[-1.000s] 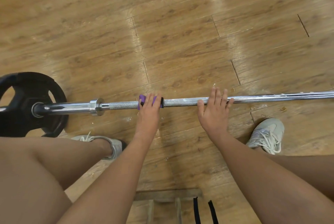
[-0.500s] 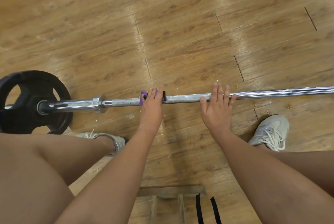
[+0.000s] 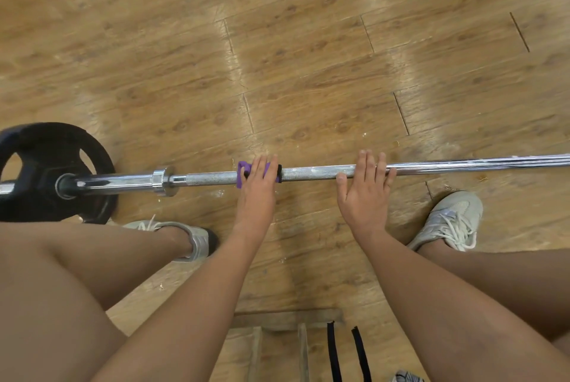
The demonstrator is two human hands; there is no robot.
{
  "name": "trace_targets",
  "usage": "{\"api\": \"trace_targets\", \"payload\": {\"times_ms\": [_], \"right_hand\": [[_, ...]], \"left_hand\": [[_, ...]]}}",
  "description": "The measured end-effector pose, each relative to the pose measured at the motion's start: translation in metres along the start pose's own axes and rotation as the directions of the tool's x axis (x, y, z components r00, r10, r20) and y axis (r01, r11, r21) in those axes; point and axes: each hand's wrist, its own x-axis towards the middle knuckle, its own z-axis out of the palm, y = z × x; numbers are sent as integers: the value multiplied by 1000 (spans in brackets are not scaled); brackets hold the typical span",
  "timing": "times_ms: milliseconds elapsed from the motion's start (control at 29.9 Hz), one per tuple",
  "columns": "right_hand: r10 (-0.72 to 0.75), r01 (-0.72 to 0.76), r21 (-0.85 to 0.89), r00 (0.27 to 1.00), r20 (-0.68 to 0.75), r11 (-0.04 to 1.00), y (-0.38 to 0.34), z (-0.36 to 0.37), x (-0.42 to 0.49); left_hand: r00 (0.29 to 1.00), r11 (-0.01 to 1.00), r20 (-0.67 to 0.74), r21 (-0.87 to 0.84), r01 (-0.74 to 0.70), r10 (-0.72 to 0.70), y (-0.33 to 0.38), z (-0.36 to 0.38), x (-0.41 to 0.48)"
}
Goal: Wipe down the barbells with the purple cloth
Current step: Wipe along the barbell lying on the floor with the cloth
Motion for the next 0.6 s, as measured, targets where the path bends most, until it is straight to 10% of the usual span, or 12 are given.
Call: {"api": "trace_targets", "payload": {"times_ms": [602], "right_hand": [[37,-37,12,999,10,999,7,8,-45]], "left_hand": [[999,998,10,-55,37,-36,7,21,-54]]}}
